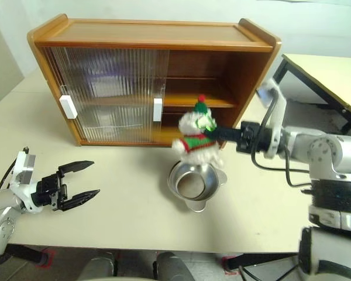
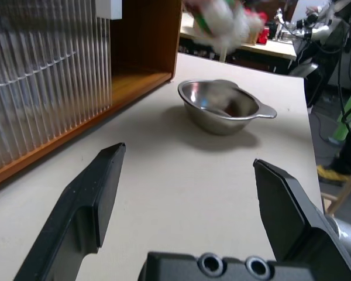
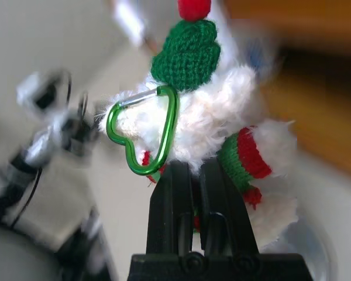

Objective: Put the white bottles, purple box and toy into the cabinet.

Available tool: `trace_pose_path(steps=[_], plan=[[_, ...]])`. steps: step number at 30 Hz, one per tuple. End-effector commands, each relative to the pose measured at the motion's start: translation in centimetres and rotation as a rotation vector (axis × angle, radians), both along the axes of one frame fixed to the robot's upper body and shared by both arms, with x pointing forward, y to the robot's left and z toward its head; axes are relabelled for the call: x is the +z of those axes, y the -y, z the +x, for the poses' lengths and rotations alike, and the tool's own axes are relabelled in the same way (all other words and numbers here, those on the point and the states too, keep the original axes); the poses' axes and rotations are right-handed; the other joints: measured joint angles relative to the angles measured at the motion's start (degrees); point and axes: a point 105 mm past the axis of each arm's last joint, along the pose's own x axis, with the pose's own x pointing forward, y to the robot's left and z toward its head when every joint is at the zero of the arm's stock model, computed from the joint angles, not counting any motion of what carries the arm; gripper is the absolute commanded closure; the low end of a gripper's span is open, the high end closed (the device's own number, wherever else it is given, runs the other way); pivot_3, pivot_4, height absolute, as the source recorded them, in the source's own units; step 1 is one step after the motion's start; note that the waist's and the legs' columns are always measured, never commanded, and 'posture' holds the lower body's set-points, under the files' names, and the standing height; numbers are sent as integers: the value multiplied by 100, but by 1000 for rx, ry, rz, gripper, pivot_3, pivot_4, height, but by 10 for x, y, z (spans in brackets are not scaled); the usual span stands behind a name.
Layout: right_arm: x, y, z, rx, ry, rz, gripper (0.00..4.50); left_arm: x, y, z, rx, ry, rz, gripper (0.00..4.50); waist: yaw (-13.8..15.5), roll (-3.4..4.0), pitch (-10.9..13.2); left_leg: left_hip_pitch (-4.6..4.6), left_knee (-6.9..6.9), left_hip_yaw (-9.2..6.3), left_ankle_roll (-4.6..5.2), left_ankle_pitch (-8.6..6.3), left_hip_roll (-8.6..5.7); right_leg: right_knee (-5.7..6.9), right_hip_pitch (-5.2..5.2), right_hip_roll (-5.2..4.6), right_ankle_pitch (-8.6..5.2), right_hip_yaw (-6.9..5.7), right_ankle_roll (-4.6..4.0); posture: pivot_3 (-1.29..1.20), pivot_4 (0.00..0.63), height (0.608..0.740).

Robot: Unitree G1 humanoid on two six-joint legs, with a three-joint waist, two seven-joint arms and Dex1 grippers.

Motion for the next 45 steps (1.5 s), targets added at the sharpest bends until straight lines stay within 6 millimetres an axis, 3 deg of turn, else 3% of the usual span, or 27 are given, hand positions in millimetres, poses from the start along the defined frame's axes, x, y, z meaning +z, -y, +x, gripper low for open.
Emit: trace_pose_path(steps=[1,10,14,25,30,38,45], plan=[[15,10,27,-171,124,32,4492,-1,0,0,1,-2,17,0,-14,9,-6,2,0,-1,2,1,3,1,0,1,6,-1,-1,-49,16,740],[20,8,70,-374,263,8,4492,1,-1,3,19,10,30,0,-16,39,-25,0,-5,-11,7,1,17,0,-6,3,53,-8,-19,-43,9,740],[35,3,86,-438,349,75,4492,-1,0,3,16,5,38,0,-35,55,-34,-3,-6,-11,9,1,21,1,-16,2,75,-9,-15,-37,8,740],[36,-1,104,-485,429,5,4492,-1,0,2,27,4,35,0,-26,77,-48,-42,-9,-17,10,2,33,0,-54,-13,88,-17,-27,-28,10,740],[33,-2,103,-473,421,-7,2977,-1,0,2,29,1,34,0,-33,79,-49,-55,-8,-12,9,3,37,0,-68,-6,94,-19,-23,-29,11,740],[37,7,100,-480,445,-47,17,-3,2,3,24,-3,31,0,-39,79,-49,-54,-5,-11,8,6,37,0,-67,-6,100,-15,-18,-39,13,740],[40,16,93,-460,456,-91,17,-4,2,2,20,-7,30,0,-12,79,-49,-55,-4,-13,9,8,37,0,-66,-9,100,-17,-21,-41,12,740]])
